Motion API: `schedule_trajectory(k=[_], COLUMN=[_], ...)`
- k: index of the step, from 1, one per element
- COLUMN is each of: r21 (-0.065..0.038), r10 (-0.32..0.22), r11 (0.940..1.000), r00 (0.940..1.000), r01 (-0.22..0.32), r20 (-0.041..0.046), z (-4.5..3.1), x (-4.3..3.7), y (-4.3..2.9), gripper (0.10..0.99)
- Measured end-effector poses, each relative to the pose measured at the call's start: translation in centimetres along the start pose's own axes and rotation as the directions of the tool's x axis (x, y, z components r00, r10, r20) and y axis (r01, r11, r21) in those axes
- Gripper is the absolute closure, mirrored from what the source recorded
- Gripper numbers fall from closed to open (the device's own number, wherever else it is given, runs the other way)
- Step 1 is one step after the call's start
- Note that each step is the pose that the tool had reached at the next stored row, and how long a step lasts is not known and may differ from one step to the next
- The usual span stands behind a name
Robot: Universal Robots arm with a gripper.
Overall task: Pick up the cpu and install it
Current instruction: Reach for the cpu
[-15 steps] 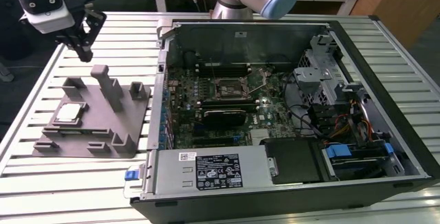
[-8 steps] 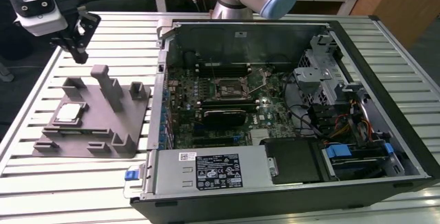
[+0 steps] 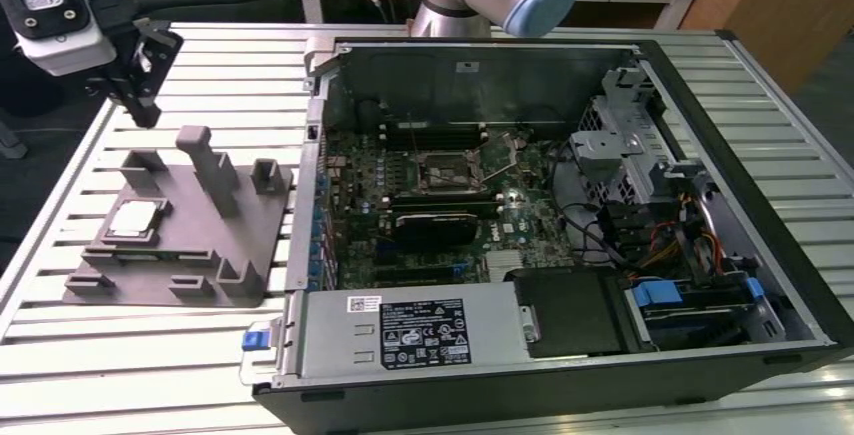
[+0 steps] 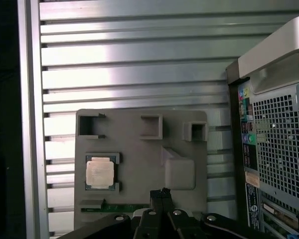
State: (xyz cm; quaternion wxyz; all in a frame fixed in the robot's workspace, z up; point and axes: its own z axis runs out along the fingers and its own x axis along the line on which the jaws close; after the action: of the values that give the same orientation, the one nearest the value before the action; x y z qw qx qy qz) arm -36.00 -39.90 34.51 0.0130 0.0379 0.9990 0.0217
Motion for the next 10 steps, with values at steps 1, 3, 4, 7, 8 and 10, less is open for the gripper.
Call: schedule_trajectory(k=[1, 3, 4, 7, 8, 10], r21=[0.000, 0.000, 0.000, 0.000, 0.000, 0.000], r10=[0.000, 0.000, 0.000, 0.000, 0.000, 0.000], r11=[1.0000, 1.0000, 1.0000, 1.0000, 1.0000, 1.0000], r00=[1.0000, 1.0000, 1.0000, 1.0000, 1.0000, 1.0000], r01=[0.000, 0.000, 0.000, 0.000, 0.000, 0.000], r20=[0.0000, 0.0001, 0.0001, 0.0001, 0.0001, 0.0001], z=[0.06, 0.16, 0.21, 0.36, 0.41, 0.52], x=[0.16, 0.45, 0.60, 1.03, 1.17, 1.46], y=[-0.01, -0.04, -0.05, -0.09, -0.11, -0.13], gripper=[0.980, 0.980, 0.980, 0.980, 0.980, 0.980])
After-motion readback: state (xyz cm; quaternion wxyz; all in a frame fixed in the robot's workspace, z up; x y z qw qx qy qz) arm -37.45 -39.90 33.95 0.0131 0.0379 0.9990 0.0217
